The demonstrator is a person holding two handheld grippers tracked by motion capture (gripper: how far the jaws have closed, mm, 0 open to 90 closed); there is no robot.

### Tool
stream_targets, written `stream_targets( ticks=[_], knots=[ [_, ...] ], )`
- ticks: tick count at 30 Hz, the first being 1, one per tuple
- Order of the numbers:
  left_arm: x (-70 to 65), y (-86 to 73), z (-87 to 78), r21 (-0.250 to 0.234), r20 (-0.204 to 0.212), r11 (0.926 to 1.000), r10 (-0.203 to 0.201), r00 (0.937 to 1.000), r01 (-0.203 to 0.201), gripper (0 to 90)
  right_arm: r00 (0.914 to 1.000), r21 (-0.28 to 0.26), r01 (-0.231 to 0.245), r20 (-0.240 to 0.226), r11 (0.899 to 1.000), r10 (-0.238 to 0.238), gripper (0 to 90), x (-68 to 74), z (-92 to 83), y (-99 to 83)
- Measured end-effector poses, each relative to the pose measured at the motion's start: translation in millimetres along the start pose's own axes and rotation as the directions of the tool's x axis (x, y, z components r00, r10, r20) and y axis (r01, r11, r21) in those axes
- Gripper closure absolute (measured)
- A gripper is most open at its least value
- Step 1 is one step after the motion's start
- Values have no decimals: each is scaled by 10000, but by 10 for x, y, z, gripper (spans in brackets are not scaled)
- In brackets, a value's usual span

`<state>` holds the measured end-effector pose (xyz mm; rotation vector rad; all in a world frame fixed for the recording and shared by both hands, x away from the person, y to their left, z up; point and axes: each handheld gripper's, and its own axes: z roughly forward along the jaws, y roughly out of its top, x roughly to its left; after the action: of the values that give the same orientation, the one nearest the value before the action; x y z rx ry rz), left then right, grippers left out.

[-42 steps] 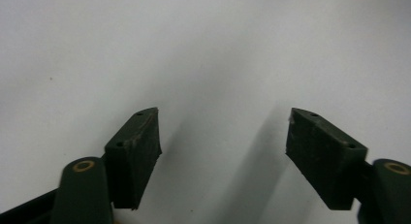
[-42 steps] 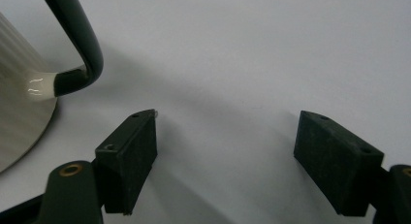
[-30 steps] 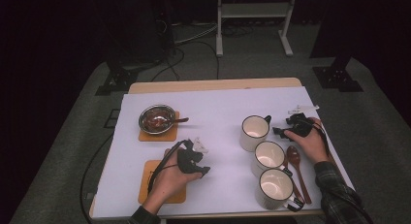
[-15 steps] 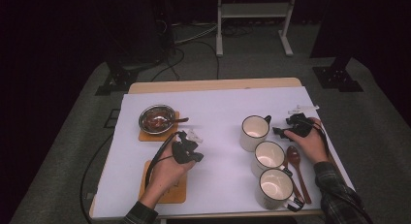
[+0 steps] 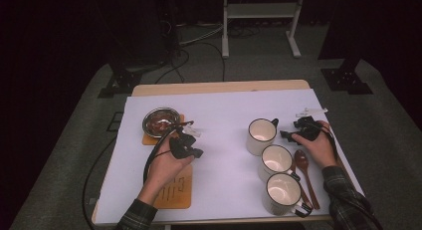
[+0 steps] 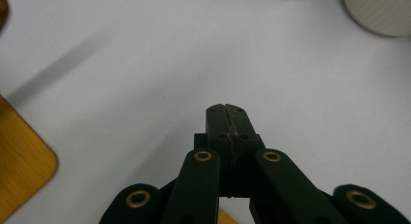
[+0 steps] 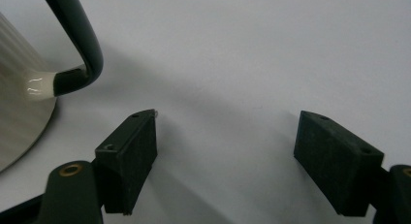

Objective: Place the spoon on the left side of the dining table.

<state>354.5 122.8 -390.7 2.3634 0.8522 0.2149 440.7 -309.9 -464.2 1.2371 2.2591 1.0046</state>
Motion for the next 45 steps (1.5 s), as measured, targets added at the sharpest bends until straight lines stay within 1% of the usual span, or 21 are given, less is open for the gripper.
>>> stream_targets(
  ticks=[1,2,3,6,7,13,14,16,17,18,20,21,22,25,30,31,32,34,35,42,45],
  knots=[
    [37,21,-4,1,-114,10000,8,9999,-8,900,10000,2,0,-3,10000,0,217,0,0,0],
    [37,21,-4,1,-114,10000,8,9999,-8,900,10000,2,0,-3,10000,0,217,0,0,0],
    [78,43,-1,-59,-219,10000,-64,9997,63,900,10000,2,-4,-8,10000,4,217,-1,0,0],
    [111,62,3,-15,-214,10000,-61,9998,61,900,10000,2,-4,-8,10000,4,217,-1,0,0],
    [139,74,15,-124,-219,9998,-179,9996,176,900,10000,0,-2,-8,10000,2,217,-1,0,0],
    [227,89,53,-150,-240,9992,-379,9990,376,900,10000,-3,-2,-5,10000,2,217,0,0,-1],
    [271,90,73,-163,-288,9987,-481,9984,476,900,10000,-2,-2,-8,10000,2,217,-1,0,0],
    [290,92,82,-163,-308,9986,-505,9983,500,900,10000,-6,4,-6,10000,-4,217,-1,0,-1],
    [349,96,98,-164,-330,9981,-592,9977,586,900,10000,-9,3,-4,10000,-3,217,0,0,-1],
    [349,96,98,-164,-330,9981,-592,9977,586,900,10000,-9,3,-4,10000,-3,217,0,0,-1],
    [403,104,111,-104,-398,9979,-640,9972,636,900,10000,-12,4,-4,10000,-4,217,0,0,-2],
    [465,107,126,-96,-368,9974,-722,9967,719,900,10000,-13,7,-4,10000,-7,217,0,0,-2],
    [465,107,126,-96,-368,9974,-722,9967,719,900,10000,-13,7,-4,10000,-7,217,0,0,-2],
    [563,119,150,-66,-461,9959,-904,9948,902,900,10000,-14,6,-7,10000,-6,217,-1,1,-2],
    [641,144,148,-52,-630,9953,-971,9933,970,900,10000,-19,13,-4,10000,-13,217,-1,1,-2],
    [684,163,144,-123,-794,9944,-1055,9912,1049,900,10000,-23,18,-2,10000,-18,217,-1,1,-2],
    [704,171,143,-131,-831,9940,-1097,9905,1090,900,10000,-26,21,5,10000,-21,217,0,1,-2],
    [720,177,142,-160,-853,9937,-1123,9900,1113,900,10000,-21,21,9,10000,-21,217,0,0,-2],
    [761,199,146,-158,-920,9922,-1245,9879,1235,900,10000,-25,19,6,10000,-19,217,0,1,-2],
    [853,263,163,-171,-1093,9911,-1332,9850,1321,900,10000,-25,19,0,10000,-19,217,-1,1,-3],
    [907,289,190,-184,-1157,9882,-1532,9814,1521,900,10000,-28,19,1,10000,-19,217,0,1,-3]
  ],
)
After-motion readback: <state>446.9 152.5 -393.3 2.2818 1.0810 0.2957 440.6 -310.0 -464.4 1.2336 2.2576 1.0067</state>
